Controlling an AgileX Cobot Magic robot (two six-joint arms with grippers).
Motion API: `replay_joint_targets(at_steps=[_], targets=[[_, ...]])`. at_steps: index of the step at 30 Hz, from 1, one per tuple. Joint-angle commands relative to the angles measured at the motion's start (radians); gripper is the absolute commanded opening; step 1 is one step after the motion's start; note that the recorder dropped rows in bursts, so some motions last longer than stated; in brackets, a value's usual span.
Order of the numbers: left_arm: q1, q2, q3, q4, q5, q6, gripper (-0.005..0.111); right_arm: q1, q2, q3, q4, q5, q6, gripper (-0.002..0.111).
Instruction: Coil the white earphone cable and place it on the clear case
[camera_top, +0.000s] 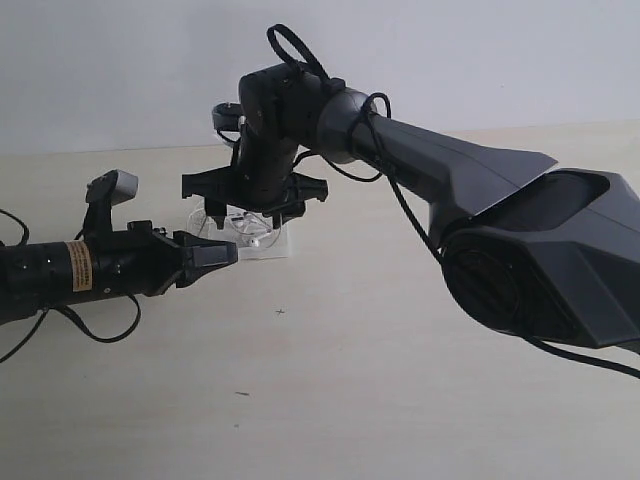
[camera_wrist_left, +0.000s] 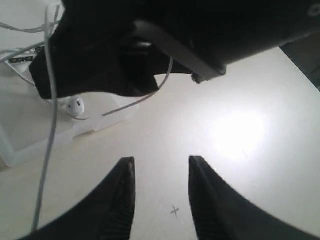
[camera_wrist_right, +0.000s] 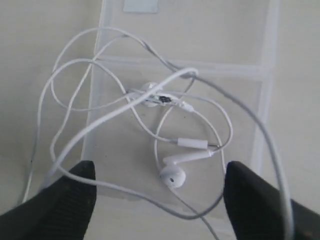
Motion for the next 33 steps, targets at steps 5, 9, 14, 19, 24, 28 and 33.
replay_joint_targets(at_steps=[5, 9, 14, 19, 24, 28, 33], targets=[[-0.004, 0.004, -0.004, 0.011, 0.005, -0.015, 0.037, -0.002, -0.035, -0.008, -0.005, 0.118, -0.024, 0.069], [-0.004, 0.004, -0.004, 0.011, 0.008, -0.015, 0.037, -0.002, -0.051, -0.008, -0.011, 0.105, -0.04, 0.069], [-0.004, 0.004, -0.004, 0.013, 0.008, -0.033, 0.037, -0.012, -0.067, -0.008, 0.008, 0.001, -0.068, 0.069], [-0.004, 0.004, -0.004, 0.019, 0.008, -0.033, 0.037, -0.024, -0.067, -0.008, 0.026, -0.063, -0.068, 0.069], [-0.004, 0.004, -0.004, 0.023, 0.024, -0.036, 0.037, -0.039, -0.069, -0.008, 0.068, 0.015, -0.07, 0.067], [-0.004, 0.004, -0.004, 0.028, 0.029, -0.044, 0.037, -0.044, -0.073, -0.008, 0.028, 0.126, -0.07, 0.067], [-0.004, 0.004, -0.004, 0.052, 0.029, -0.067, 0.037, -0.044, -0.088, -0.008, -0.011, 0.16, -0.074, 0.067]])
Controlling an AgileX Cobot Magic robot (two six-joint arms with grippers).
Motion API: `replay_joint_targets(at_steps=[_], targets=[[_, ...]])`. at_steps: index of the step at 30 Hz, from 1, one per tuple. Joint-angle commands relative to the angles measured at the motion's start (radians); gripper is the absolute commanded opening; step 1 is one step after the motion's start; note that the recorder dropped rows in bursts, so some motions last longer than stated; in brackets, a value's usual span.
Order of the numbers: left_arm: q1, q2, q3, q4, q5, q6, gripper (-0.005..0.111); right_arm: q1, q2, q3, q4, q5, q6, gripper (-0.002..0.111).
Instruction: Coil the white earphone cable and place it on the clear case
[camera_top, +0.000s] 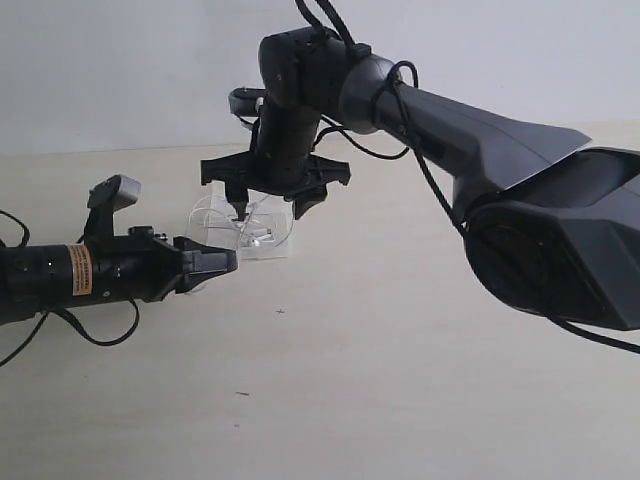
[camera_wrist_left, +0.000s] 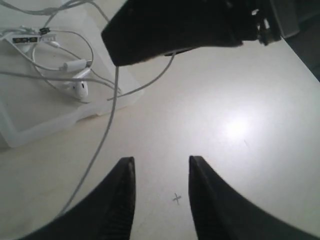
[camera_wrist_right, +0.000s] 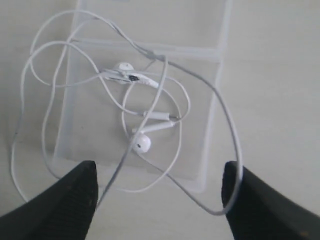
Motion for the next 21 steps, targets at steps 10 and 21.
replay_joint_targets(at_steps=[10, 21], targets=[[0.05, -0.106, 0.026, 0.232, 0.024, -0.149, 0.0, -0.005, -0.088, -0.008, -0.043, 0.008, -0.069, 0.067], [0.09, -0.551, 0.256, 0.204, 0.378, -0.191, 0.0, -0.005, -0.163, -0.006, -0.1, 0.04, -0.182, 0.061]])
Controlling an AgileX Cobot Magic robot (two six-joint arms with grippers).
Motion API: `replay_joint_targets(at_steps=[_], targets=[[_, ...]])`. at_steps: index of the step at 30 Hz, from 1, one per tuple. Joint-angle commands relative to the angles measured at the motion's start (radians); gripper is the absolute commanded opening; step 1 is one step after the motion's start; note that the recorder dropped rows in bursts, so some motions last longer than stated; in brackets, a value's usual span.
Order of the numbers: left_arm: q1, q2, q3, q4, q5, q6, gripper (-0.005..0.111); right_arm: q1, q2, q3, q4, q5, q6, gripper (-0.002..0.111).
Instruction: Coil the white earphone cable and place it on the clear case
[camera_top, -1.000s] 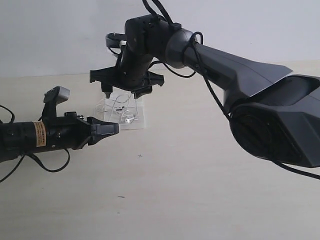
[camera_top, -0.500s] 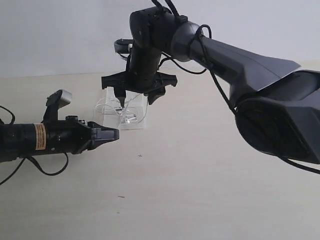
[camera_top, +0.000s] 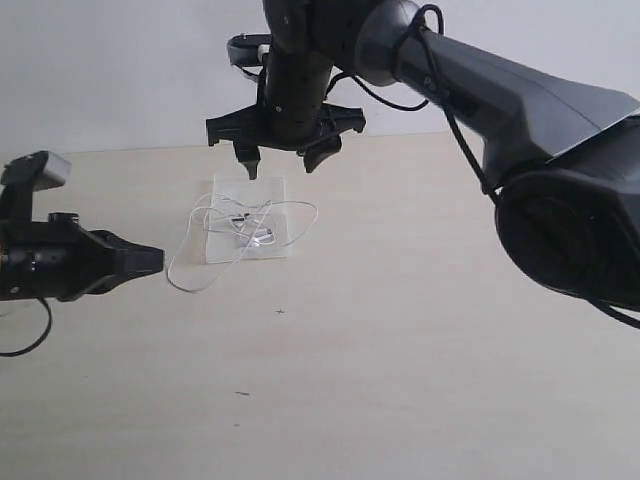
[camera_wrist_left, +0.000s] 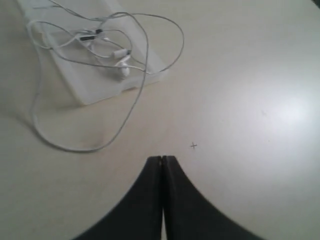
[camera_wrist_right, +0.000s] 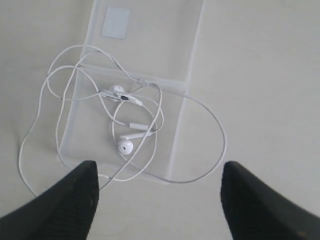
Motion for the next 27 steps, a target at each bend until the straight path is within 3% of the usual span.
replay_joint_targets(at_steps=[1, 7, 11, 20, 24, 27], targets=[[0.003, -0.224, 0.096, -0.047, 0.197, -0.042, 0.0, -0.005, -0.066, -0.006, 0.01, 0.003, -0.123, 0.056], [0.003, -0.459, 0.163, -0.06, 0.543, -0.122, 0.0, -0.003, -0.171, -0.004, 0.105, 0.003, -0.138, 0.021], [0.003, -0.592, 0.2, -0.06, 0.686, -0.215, 0.0, 0.004, -0.256, 0.025, 0.209, 0.003, -0.18, 0.002], [0.003, -0.765, 0.326, -0.032, 0.448, -0.217, 0.0, 0.079, -0.56, 0.465, 0.205, 0.003, -0.273, 0.0], [0.003, -0.811, 0.349, -0.032, 0.437, -0.215, 0.0, 0.122, -0.739, 0.716, 0.171, -0.013, -0.259, 0.0], [0.003, -0.823, 0.349, -0.032, 0.437, -0.215, 0.0, 0.152, -0.884, 0.902, 0.165, -0.135, -0.239, 0.0]])
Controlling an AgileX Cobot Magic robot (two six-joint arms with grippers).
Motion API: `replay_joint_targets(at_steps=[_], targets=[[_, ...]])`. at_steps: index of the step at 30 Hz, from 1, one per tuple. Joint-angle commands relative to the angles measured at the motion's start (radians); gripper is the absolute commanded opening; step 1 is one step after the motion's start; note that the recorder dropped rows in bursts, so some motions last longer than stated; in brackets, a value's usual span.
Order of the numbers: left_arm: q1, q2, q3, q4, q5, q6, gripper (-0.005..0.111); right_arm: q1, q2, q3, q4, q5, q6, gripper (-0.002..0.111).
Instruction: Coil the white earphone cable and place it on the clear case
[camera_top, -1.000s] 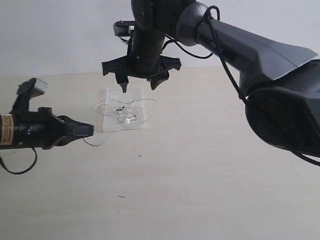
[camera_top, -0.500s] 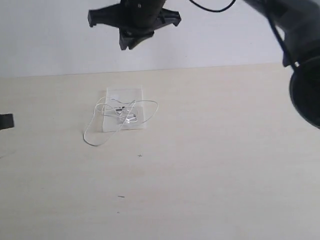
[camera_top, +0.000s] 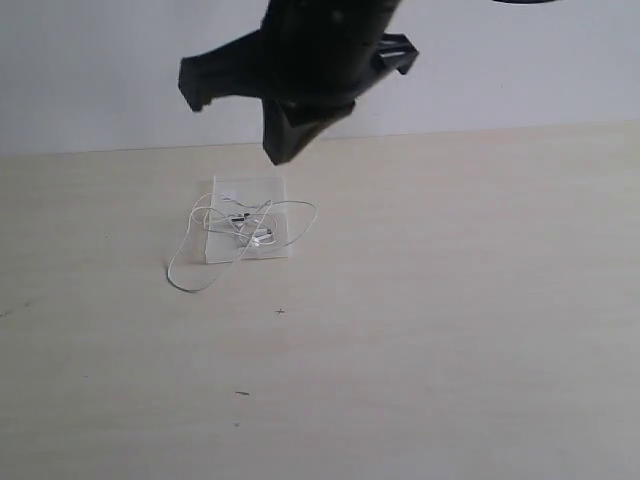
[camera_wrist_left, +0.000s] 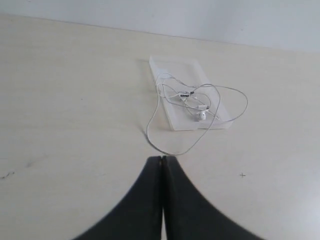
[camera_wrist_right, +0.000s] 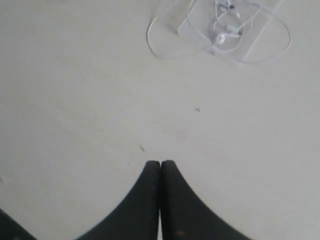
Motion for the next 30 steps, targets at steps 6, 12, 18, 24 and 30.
replay_joint_targets(at_steps=[6, 12, 18, 24, 30], targets=[[0.003, -0.019, 0.006, 0.005, -0.011, -0.007, 0.0, 0.055, -0.433, 0.521, -0.046, -0.267, 0.02, 0.0], [0.003, -0.019, 0.006, 0.005, -0.011, -0.007, 0.0, 0.055, -0.564, 0.615, -0.044, -0.192, 0.022, 0.0], [0.003, -0.019, 0.006, 0.005, -0.011, -0.007, 0.0, 0.055, -0.603, 0.615, -0.044, -0.233, 0.025, 0.0], [0.003, -0.019, 0.006, 0.005, -0.011, -0.007, 0.0, 0.05, -0.785, 0.774, -0.107, -0.678, -0.111, 0.0], [0.003, -0.019, 0.006, 0.005, -0.011, -0.007, 0.0, -0.12, -1.088, 1.174, -0.097, -1.125, -0.154, 0.0]])
